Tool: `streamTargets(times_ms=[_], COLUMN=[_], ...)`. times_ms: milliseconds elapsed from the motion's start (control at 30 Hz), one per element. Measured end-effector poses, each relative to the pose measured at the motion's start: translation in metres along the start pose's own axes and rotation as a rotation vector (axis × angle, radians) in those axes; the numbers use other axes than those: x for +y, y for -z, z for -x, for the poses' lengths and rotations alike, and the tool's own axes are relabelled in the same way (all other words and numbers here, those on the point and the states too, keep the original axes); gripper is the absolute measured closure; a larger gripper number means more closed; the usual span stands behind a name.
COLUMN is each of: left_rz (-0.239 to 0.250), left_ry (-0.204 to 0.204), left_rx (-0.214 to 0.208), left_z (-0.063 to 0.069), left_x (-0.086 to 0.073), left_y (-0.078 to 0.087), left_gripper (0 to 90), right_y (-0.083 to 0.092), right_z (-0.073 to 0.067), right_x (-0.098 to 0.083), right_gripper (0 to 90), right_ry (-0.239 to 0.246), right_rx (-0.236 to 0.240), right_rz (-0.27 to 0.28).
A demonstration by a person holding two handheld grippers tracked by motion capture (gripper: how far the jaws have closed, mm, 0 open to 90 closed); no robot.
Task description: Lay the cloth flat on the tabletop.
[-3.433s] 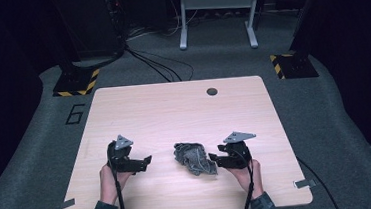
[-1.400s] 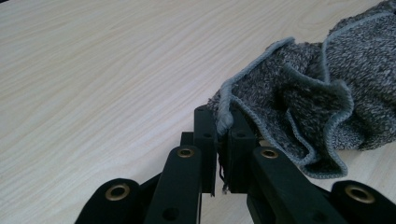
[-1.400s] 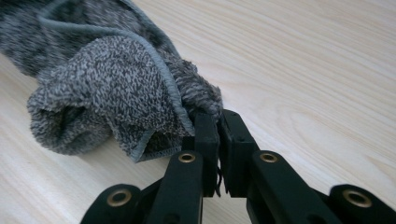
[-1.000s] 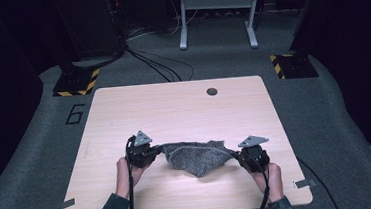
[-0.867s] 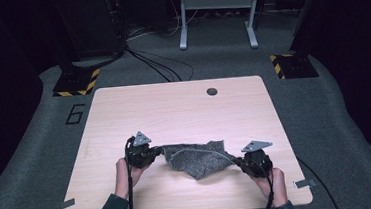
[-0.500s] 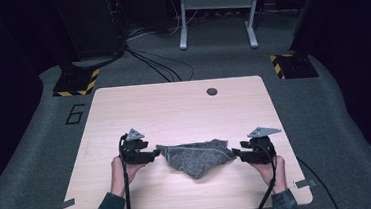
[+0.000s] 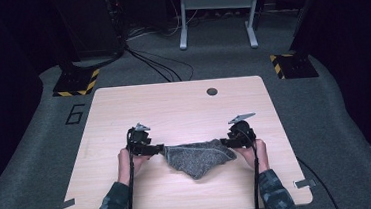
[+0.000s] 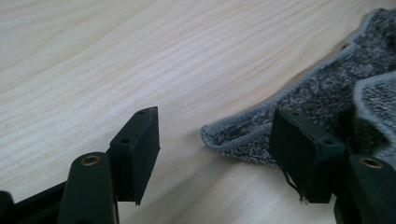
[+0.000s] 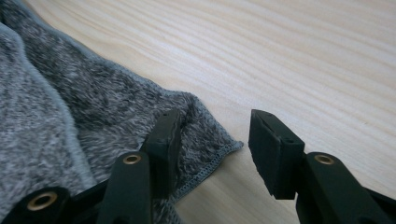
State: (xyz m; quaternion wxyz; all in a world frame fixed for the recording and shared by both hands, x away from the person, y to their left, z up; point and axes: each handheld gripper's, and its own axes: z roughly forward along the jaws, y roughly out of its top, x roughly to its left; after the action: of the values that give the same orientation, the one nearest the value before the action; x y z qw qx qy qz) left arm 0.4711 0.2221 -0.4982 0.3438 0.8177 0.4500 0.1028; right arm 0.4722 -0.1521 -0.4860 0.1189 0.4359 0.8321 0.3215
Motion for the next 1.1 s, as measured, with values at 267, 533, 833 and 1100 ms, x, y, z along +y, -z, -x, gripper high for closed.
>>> streamTargets(times_ms=[267, 533, 833, 1100], left_rz=[-0.028, -0.036, 0.026, -0.018], left_ry=[-0.021, -0.032, 0.008, -0.002], left_rx=[0.019, 0.042, 0.052, 0.093], left_z=[0.002, 0.005, -0.003, -0.002], left_x=[-0.001, -0.004, 0.003, 0.013], left_y=[-0.008, -0.013, -0.002, -0.021], left_gripper=[33.8, 34.3, 34.3, 34.0], right_y=[-0.012, -0.016, -0.018, -0.018], right_z=[-0.006, -0.008, -0.007, -0.006], right_x=[-0.004, -0.005, -0.008, -0.009], right_gripper=[55.7, 58.0, 59.5, 63.4], right_ry=[0.017, 0.023, 0.002, 0.013], right_rx=[-0.017, -0.036, -0.035, -0.042], right_rz=[-0.038, -0.050, -0.049, -0.040])
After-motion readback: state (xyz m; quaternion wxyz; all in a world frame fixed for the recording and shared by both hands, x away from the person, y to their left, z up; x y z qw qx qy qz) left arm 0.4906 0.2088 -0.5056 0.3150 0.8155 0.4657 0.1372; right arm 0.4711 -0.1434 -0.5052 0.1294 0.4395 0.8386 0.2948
